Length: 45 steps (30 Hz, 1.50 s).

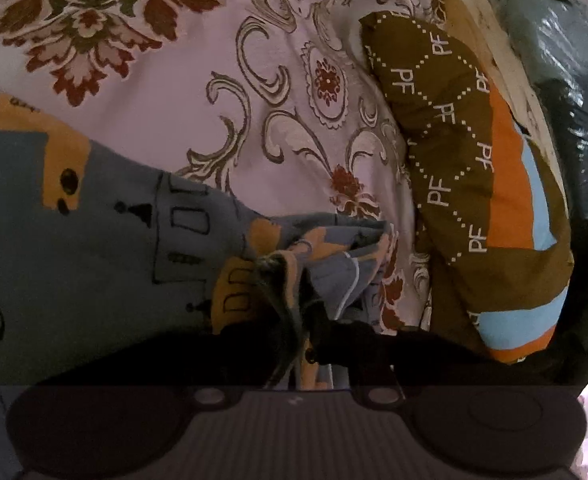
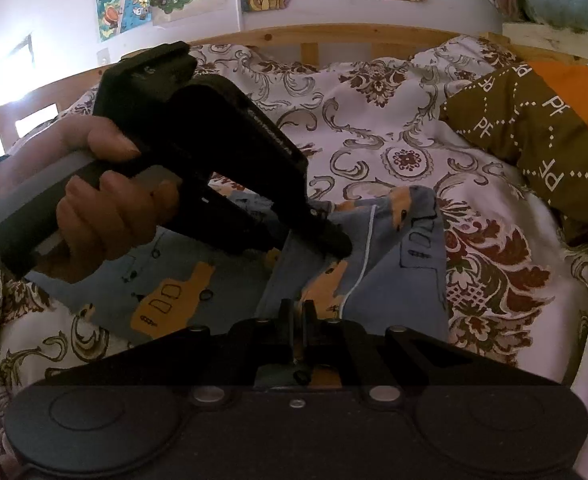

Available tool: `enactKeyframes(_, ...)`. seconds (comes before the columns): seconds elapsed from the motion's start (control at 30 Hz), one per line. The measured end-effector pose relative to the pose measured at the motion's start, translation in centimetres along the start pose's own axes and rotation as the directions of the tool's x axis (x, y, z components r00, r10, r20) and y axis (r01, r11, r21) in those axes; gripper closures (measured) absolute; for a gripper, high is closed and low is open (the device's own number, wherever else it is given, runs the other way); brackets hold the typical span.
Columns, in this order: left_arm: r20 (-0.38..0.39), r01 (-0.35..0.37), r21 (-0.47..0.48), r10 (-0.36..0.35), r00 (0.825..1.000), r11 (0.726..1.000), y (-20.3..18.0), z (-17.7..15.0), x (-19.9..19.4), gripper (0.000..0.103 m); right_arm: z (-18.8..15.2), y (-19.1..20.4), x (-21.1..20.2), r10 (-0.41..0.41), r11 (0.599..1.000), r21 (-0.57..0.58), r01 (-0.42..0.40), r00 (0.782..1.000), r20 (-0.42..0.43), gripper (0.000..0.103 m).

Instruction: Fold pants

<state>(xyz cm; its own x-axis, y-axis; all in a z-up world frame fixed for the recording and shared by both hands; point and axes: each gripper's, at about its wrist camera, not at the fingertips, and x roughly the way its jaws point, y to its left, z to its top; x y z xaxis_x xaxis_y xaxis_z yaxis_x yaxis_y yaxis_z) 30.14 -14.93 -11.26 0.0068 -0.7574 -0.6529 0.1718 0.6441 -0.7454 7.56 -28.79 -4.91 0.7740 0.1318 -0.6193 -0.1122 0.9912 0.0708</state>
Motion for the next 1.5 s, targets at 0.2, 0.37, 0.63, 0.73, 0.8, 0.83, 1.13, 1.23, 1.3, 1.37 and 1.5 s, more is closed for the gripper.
enactKeyframes(0.2,0.029,0.029,0.013,-0.029,0.999,1.000,-0.3,-0.7,-1.5,0.093,0.5,0.5,-0.6,0.023,1.000,0.005,-0.023,1.000,0.011,0.100)
enactKeyframes(0.37,0.032,0.034,-0.033,-0.032,0.999,0.999,0.1,-0.7,-3.5,0.093,1.2,1.7,-1.3,0.065,0.998,0.006,-0.065,0.998,0.021,0.100)
enactKeyframes(0.63,0.013,-0.007,-0.098,0.008,1.000,0.995,1.7,-1.2,-7.7,0.093,2.2,5.4,-1.2,0.165,0.986,-0.013,-0.165,0.986,0.004,0.100)
enactKeyframes(0.73,0.029,-0.026,-0.093,0.029,0.999,0.995,2.8,-1.6,-9.5,0.093,2.5,6.8,-0.6,0.202,0.979,-0.017,-0.203,0.979,-0.011,0.100)
enactKeyframes(0.8,0.044,-0.037,-0.091,0.041,0.998,0.995,3.6,-1.8,-10.6,0.093,2.8,7.7,0.0,0.224,0.974,-0.022,-0.225,0.974,-0.023,0.100)
enactKeyframes(0.83,0.050,-0.040,-0.091,0.045,0.998,0.995,4.0,-2.0,-11.1,0.093,2.8,8.2,0.3,0.234,0.972,-0.027,-0.234,0.972,-0.029,0.100)
enactKeyframes(1.13,0.069,-0.110,-0.100,0.117,0.991,0.989,7.6,-2.6,-12.9,0.093,2.4,10.2,3.2,0.273,0.962,-0.004,-0.275,0.956,-0.110,0.100)
enactKeyframes(1.23,0.077,-0.095,-0.098,0.103,0.992,0.991,8.0,-2.9,-13.2,0.093,2.9,10.3,3.5,0.289,0.957,0.005,-0.290,0.950,-0.118,0.100)
enactKeyframes(1.3,0.082,-0.101,-0.082,0.108,0.991,0.992,7.7,-2.8,-13.5,0.093,3.4,10.6,3.7,0.304,0.952,0.011,-0.305,0.945,-0.118,0.100)
enactKeyframes(1.37,0.085,-0.102,-0.076,0.108,0.991,0.992,7.6,-2.6,-14.2,0.093,3.9,11.0,3.9,0.320,0.947,0.016,-0.321,0.940,-0.116,0.100)
enactKeyframes(1.5,0.087,-0.118,-0.067,0.123,0.989,0.991,7.6,-1.9,-15.9,0.093,5.0,12.5,4.7,0.368,0.930,0.021,-0.368,0.923,-0.111,0.100)
